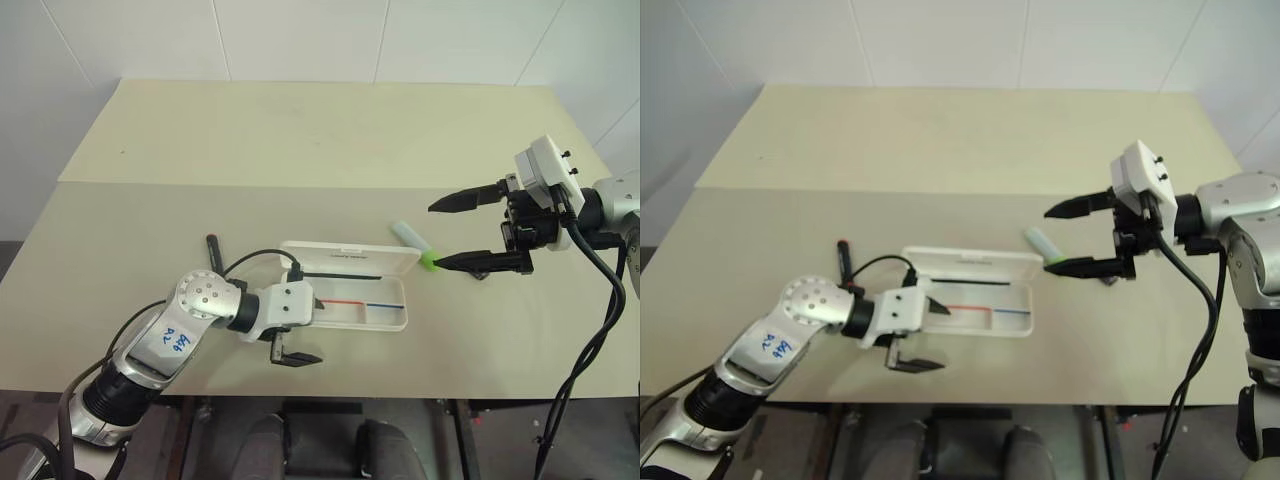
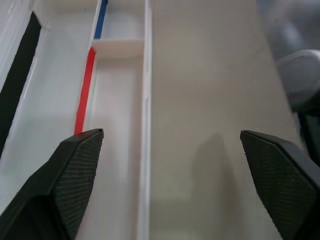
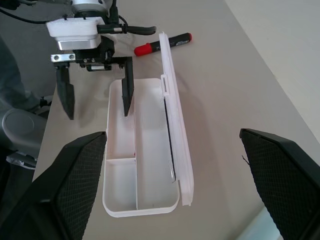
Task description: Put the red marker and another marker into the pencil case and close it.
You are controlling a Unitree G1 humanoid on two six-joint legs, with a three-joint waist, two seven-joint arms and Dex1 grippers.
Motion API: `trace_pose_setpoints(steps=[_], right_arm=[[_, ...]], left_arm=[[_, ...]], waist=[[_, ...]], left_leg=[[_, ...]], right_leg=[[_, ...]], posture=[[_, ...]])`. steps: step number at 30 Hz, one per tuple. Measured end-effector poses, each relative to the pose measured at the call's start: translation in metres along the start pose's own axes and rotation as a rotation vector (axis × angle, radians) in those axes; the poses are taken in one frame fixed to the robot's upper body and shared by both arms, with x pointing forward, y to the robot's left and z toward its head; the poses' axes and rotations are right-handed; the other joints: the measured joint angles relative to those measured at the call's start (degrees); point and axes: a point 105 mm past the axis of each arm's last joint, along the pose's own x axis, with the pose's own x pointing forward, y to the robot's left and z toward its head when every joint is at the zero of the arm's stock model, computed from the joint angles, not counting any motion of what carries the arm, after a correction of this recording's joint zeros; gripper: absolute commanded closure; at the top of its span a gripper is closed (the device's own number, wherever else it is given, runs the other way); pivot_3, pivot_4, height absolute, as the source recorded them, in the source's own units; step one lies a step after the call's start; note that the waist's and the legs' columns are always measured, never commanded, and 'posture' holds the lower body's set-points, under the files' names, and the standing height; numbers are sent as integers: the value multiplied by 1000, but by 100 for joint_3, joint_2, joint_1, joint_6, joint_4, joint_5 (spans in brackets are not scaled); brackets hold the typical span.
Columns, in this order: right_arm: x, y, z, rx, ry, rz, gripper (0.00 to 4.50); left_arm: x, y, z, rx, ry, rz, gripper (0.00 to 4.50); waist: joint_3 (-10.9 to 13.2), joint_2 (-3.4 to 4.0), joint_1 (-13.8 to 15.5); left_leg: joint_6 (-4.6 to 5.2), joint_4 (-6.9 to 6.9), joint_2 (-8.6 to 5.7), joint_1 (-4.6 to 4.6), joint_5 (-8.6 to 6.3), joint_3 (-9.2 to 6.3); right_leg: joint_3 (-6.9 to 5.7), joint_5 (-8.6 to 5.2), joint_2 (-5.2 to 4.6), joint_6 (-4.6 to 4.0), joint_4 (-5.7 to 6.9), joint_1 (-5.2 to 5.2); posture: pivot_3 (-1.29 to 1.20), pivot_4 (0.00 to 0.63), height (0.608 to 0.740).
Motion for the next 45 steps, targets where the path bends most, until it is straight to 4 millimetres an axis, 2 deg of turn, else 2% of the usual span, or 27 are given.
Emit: trace_pose_setpoints(steps=[3,7,13,19,23,26,31,33,36,38,40,43,45], right_arm=[[-1,-2,0,2,-2,-6,0],[-2,-3,0,6,-4,-11,0],[-3,-8,-2,6,14,-26,0],[-5,-16,-10,23,36,-37,0],[-5,-16,-13,36,44,-23,0],[-5,-16,-12,29,46,-15,0],[-4,-17,-8,6,41,-8,0],[-2,-17,1,0,2,8,0],[5,-11,25,-9,-115,72,0],[5,-7,43,-26,-182,104,0],[8,-4,55,-44,-209,125,0],[12,1,61,-80,-201,138,0],[15,5,61,-83,-191,145,0]], left_arm=[[-3,-4,8,13,-23,-7,16],[-9,-4,7,8,-13,32,16],[-29,-1,5,8,42,144,16],[-48,-25,18,-36,9,137,16],[-84,-30,24,-85,-13,210,16],[-117,-38,13,-171,8,264,16],[-171,-31,14,-224,-56,453,16],[-192,-14,12,-259,-99,594,16],[-223,34,2,-379,-176,925,16],[-220,55,-12,-505,-194,1039,16],[-195,72,-28,-652,-150,1086,16],[-150,74,-49,-806,-33,1048,16],[-141,77,-50,-872,-12,1074,16]], waist=[[0,0,-1],[0,0,-1],[0,0,-11],[0,1,-22],[0,1,-24],[0,1,-38],[1,1,-9],[1,1,-1],[0,-1,-1],[-1,-3,-4],[-5,-11,5],[-6,-32,4],[3,-46,-11]], left_leg=[[0,0,0,0,0,0],[0,0,0,0,0,0],[0,-1,0,1,0,0],[-2,-4,2,2,-1,-1],[-3,-3,5,4,-2,0],[-6,-4,4,5,-6,2],[-7,0,4,5,-10,1],[-7,-1,4,6,-10,-1],[-9,1,5,9,-9,-15],[-4,4,1,8,-12,-20],[2,8,-1,4,-16,-19],[3,6,-1,-3,-20,-16],[2,6,3,-11,-20,-16]], right_leg=[[0,0,0,0,-2,1],[1,0,0,0,-2,1],[2,0,0,0,-7,0],[5,0,0,0,-15,0],[4,0,2,-1,-15,0],[6,0,3,-1,-21,0],[5,0,2,-1,-19,0],[6,0,2,-1,-16,0],[5,0,3,0,1,0],[15,3,0,6,18,-1],[19,8,-1,13,14,0],[28,9,0,15,4,-6],[29,9,4,15,5,-18]], posture=[[0,150,740],[0,150,740],[0,150,740],[0,150,740],[0,150,740],[0,150,740],[0,150,740],[0,150,740],[0,150,740],[0,150,740],[0,150,740],[0,150,740],[0,150,740]])
